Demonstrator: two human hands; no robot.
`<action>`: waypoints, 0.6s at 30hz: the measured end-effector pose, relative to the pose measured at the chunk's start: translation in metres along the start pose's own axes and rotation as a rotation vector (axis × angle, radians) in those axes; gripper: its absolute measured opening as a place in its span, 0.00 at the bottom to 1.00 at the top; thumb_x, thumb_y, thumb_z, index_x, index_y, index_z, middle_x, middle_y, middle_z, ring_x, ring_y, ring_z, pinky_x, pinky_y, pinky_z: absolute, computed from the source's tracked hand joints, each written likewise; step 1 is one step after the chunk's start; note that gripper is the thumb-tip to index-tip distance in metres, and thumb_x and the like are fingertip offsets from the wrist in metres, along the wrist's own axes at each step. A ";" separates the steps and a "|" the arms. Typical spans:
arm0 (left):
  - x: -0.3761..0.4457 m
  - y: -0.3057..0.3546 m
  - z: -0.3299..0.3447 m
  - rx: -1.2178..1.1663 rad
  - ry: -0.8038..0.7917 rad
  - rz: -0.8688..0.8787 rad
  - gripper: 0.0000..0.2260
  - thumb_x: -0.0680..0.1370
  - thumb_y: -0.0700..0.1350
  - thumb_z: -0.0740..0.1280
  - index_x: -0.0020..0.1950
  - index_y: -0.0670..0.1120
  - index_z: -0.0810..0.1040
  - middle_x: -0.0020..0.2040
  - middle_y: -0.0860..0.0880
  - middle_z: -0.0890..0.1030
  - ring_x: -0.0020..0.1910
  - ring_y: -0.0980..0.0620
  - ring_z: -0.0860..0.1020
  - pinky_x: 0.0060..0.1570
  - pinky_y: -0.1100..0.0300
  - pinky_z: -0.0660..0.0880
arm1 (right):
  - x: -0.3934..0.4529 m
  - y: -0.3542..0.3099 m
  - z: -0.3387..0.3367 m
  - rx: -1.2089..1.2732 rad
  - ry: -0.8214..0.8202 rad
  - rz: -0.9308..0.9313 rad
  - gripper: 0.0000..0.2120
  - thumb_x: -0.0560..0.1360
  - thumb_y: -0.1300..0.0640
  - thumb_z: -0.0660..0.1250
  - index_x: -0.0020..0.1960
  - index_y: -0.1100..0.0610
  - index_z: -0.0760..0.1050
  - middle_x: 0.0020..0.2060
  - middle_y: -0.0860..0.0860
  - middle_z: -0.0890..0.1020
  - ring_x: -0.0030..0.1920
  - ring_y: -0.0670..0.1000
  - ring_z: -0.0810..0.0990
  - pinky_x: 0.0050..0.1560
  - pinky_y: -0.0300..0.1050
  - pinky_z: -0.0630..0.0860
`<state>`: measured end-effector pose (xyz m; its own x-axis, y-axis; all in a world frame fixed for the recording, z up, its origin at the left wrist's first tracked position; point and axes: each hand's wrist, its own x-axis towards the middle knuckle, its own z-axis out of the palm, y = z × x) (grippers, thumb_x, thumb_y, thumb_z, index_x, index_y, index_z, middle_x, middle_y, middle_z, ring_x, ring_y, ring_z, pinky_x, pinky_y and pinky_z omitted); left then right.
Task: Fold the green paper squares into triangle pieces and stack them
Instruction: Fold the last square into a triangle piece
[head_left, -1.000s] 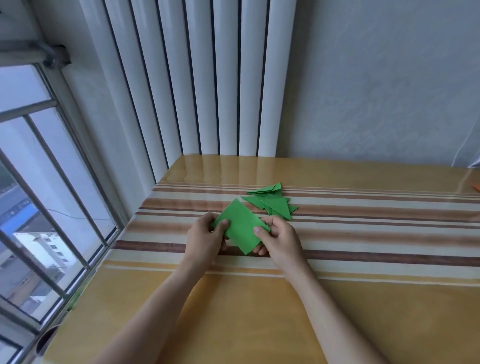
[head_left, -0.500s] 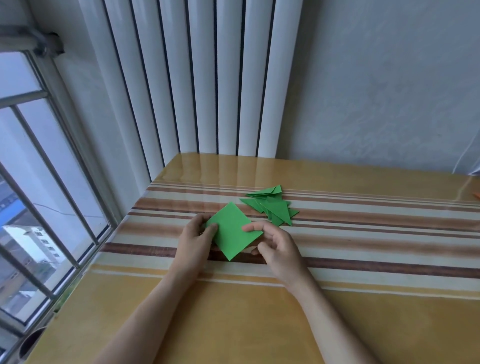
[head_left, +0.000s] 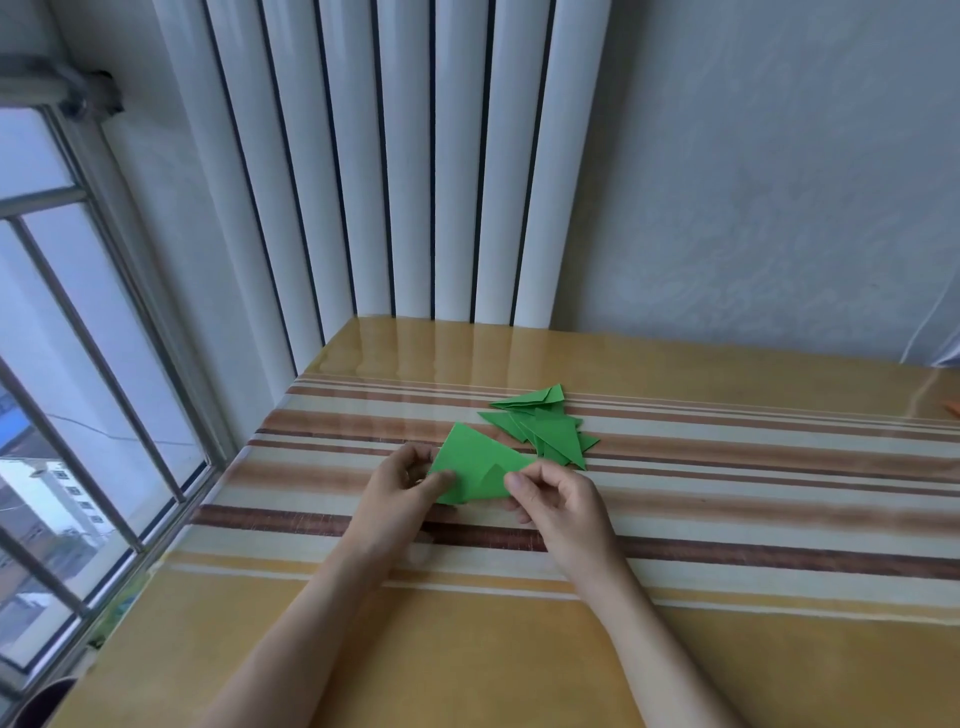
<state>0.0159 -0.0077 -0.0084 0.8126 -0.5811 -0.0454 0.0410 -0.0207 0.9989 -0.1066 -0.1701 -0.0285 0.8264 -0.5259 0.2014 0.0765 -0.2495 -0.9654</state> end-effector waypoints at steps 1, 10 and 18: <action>-0.001 0.001 0.000 0.009 -0.027 0.025 0.04 0.81 0.39 0.70 0.55 0.42 0.79 0.51 0.43 0.87 0.49 0.43 0.86 0.43 0.54 0.82 | 0.000 0.000 0.000 -0.001 -0.021 0.002 0.10 0.82 0.54 0.71 0.43 0.56 0.81 0.35 0.49 0.83 0.41 0.51 0.85 0.45 0.49 0.81; -0.003 0.000 -0.005 0.114 -0.090 0.120 0.20 0.79 0.55 0.73 0.44 0.37 0.79 0.35 0.42 0.77 0.34 0.48 0.73 0.38 0.53 0.68 | 0.000 -0.003 0.001 -0.110 -0.084 -0.111 0.14 0.78 0.42 0.69 0.42 0.51 0.80 0.40 0.45 0.80 0.44 0.48 0.79 0.50 0.54 0.76; -0.009 0.007 0.003 0.166 -0.213 0.153 0.08 0.83 0.42 0.68 0.54 0.49 0.87 0.50 0.50 0.88 0.52 0.50 0.85 0.54 0.59 0.79 | -0.001 -0.005 -0.001 -0.164 -0.075 -0.119 0.07 0.81 0.52 0.71 0.45 0.52 0.83 0.40 0.45 0.83 0.43 0.47 0.81 0.48 0.48 0.78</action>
<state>0.0071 -0.0046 -0.0007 0.6614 -0.7446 0.0901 -0.1820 -0.0428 0.9824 -0.1089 -0.1694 -0.0241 0.8564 -0.4245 0.2939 0.0894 -0.4386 -0.8942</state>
